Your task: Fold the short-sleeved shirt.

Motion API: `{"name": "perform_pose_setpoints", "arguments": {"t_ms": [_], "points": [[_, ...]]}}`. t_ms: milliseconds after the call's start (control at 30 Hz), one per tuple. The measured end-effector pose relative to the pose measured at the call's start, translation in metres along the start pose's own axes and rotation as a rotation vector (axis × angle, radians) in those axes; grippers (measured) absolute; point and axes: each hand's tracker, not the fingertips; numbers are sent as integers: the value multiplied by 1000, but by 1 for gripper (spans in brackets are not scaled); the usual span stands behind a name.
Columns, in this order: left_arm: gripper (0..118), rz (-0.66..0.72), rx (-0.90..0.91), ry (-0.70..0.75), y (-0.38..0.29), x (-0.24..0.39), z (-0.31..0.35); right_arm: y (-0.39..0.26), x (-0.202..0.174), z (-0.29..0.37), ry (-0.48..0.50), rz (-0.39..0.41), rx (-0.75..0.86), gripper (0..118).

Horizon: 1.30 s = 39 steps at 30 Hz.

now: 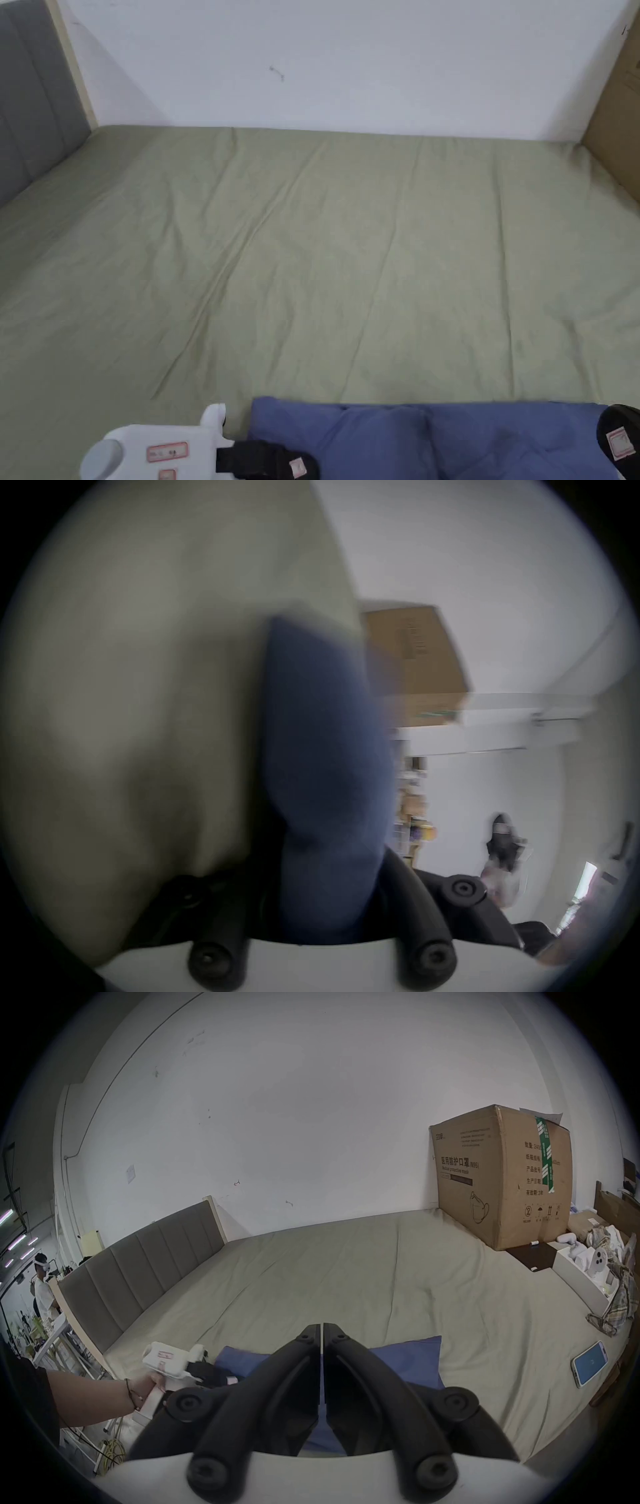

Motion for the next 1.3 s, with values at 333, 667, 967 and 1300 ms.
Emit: {"name": "perform_pose_setpoints", "arguments": {"t_ms": [333, 667, 967, 1300], "points": [[9, -171, 109, 210, -1, 59, 19, -2, 6, 1, 18, -41, -28, 1], [10, -394, 191, 790, -25, 160, 79, -8, 16, 19, 18, -34, 6, 1], [10, -304, -45, 437, -27, 208, -66, -5, 45, 46, -26, -76, 54, 1], [118, -144, 25, 108, -41, 190, -109, -10, 67, 55, -61, -148, 52, 1]]}}
